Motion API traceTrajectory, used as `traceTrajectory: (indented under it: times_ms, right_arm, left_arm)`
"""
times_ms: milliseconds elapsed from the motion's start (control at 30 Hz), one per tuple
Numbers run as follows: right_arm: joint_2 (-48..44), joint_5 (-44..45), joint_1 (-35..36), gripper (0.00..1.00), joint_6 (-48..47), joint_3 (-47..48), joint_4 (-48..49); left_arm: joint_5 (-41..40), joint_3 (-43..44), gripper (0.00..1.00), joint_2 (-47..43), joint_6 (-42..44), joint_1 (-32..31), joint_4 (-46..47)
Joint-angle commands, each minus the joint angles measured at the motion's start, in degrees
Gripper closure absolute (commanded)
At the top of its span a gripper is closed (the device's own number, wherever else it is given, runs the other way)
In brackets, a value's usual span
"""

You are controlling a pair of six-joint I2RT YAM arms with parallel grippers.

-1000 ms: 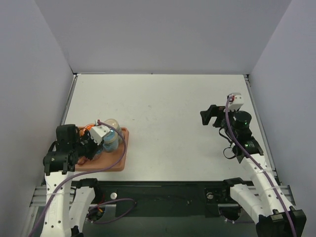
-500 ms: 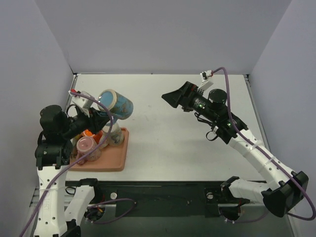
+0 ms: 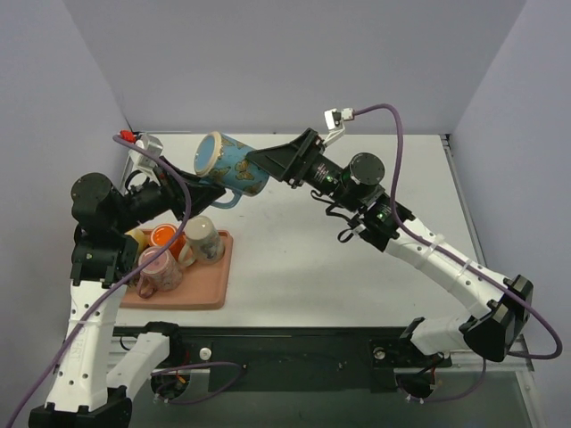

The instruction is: Turn the mug right side up

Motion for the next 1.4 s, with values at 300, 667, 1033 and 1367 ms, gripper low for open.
traceTrajectory:
  times_ms: [300,667,1033,1367]
  right_arm:
    - [8.21,-6.69,1.79,1.00,10.05,8.90,17.64]
    - [6.63,-14.43,1.70,0.66,6.62,7.05,15.00]
    - [0.93,-10.57,0.13,1.00,-0.39,3.28,8.53]
    - [-10.77,1.55,-8.40,1.00,-18.32,-2.44,-19.48]
  left_arm:
    - [1.53,-0.16,1.00,-1.13,-7.68,-2.83,14.93]
    - [4.52,-0.77,1.00,0.54,-15.24,-2.83,24.51]
    - [-0.65,-0.86,0.83,0.01,-4.53,-2.39,9.44]
    - [-12.53,-4.99,0.18,-1.31,19.30,-1.69,-6.07]
